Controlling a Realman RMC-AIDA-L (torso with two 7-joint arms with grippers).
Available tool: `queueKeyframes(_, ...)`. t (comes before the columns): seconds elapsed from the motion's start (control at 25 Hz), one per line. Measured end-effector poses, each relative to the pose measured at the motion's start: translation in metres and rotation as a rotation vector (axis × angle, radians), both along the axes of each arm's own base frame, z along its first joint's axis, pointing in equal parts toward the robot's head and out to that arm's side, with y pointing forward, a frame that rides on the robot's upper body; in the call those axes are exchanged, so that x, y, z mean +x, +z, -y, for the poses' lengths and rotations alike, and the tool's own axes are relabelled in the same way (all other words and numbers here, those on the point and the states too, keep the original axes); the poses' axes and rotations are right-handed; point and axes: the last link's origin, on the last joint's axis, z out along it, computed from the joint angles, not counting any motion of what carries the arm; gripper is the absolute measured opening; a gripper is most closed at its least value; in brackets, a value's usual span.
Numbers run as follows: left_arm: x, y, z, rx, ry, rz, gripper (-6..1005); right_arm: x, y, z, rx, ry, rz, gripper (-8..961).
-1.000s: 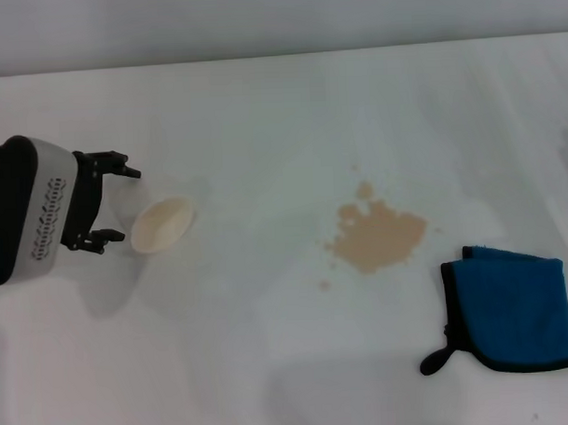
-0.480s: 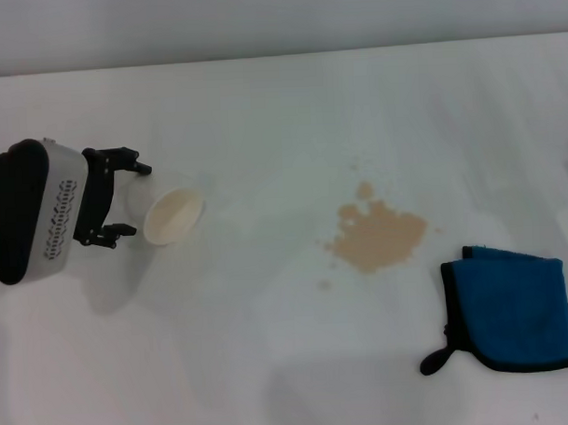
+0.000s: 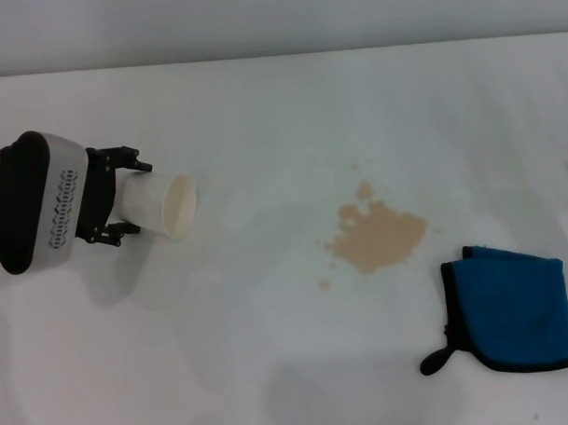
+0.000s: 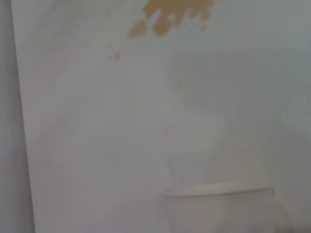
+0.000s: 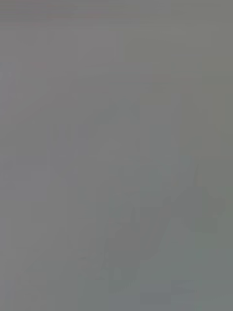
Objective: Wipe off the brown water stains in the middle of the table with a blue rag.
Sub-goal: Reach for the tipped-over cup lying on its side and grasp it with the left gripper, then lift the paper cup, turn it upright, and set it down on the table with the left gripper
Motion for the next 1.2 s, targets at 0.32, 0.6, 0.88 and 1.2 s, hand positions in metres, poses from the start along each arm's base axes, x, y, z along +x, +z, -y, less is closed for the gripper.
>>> queueKeyframes(0.32, 0.0, 0.0, 0.0, 0.006, 0.011, 0.017, 859, -0.001, 0.001, -0.004, 0.002, 0.002, 0.0, 633)
queueKeyframes(0.6, -0.001, -0.001, 0.002, 0.01, 0.024, 0.042, 729, -0.001, 0.002, -0.005, 0.007, 0.003, 0.005, 632)
queueKeyframes(0.88, 0.004, 0.006, 0.003, 0.07, 0.066, 0.187, 696, 0.0, 0.004, -0.005, 0.0, 0.009, 0.022, 630)
queueKeyframes(1.2, 0.001, 0.032, 0.022, 0.199, 0.196, 0.599, 643, 0.005, 0.015, 0.001, 0.019, 0.012, 0.049, 629)
